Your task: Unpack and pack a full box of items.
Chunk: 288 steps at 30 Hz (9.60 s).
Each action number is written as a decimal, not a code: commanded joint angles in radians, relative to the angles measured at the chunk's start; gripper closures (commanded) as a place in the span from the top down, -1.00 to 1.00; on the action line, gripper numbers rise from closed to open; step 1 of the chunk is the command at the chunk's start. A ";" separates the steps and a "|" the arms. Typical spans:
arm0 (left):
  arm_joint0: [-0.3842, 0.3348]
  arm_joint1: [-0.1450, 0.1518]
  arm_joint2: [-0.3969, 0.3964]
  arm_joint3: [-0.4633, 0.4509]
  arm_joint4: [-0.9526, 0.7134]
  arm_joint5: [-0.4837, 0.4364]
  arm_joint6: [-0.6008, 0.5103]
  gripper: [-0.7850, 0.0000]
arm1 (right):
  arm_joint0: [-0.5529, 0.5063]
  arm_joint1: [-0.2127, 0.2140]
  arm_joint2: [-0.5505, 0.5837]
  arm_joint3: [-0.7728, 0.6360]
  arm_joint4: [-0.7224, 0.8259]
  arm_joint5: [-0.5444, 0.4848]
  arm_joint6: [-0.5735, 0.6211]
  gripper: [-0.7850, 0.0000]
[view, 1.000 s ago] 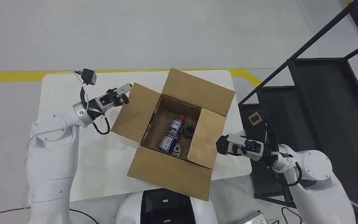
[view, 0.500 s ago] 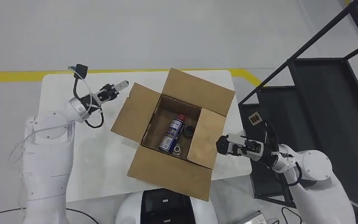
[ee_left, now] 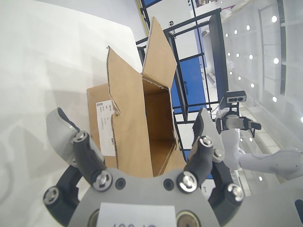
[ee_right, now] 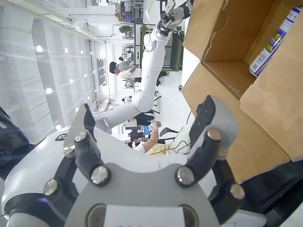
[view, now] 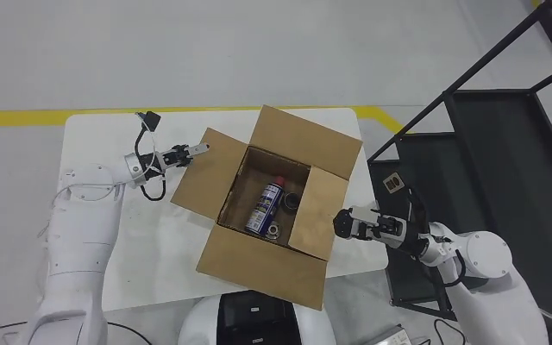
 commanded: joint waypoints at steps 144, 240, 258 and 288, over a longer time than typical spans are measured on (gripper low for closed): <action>0.408 0.218 -0.219 -0.583 -0.336 -0.040 0.303 1.00 | 0.000 0.000 0.000 0.000 0.000 0.000 0.000 1.00; -0.324 -0.206 0.852 0.195 -0.829 -0.039 -0.071 1.00 | 0.012 0.009 -0.129 -0.047 0.043 0.026 0.089 1.00; -0.349 -0.299 0.890 0.297 -0.838 -0.046 -0.120 1.00 | 0.024 0.022 -0.180 -0.044 -0.137 0.130 -0.008 1.00; -0.044 -0.058 0.454 -0.359 -0.523 0.244 -0.099 1.00 | -0.014 0.004 -0.143 0.097 0.069 0.132 -0.350 1.00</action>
